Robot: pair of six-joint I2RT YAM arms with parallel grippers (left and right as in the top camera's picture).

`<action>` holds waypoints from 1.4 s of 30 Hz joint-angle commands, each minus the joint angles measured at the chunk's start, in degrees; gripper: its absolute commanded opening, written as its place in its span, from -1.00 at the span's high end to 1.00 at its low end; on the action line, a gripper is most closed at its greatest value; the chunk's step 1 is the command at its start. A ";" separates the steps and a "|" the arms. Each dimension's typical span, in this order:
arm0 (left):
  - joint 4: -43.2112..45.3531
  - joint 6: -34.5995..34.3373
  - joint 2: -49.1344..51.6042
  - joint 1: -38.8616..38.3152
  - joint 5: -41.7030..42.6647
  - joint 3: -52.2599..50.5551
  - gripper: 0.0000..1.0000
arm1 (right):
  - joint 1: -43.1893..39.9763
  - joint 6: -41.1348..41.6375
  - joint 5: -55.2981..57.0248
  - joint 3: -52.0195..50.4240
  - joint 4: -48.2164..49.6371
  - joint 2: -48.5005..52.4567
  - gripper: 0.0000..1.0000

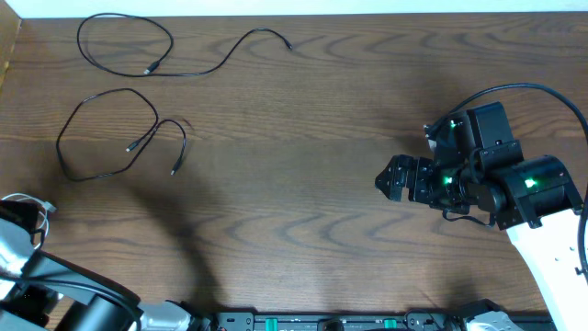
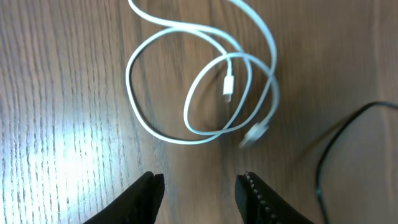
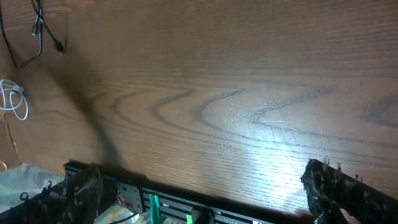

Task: Untangle cables
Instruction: 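Release the white cable at the left edge and lift the left gripper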

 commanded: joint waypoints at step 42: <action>-38.58 11.58 -62.97 -65.29 12.39 0.04 -0.56 | 0.61 -8.96 2.36 -0.39 -0.83 0.11 -0.97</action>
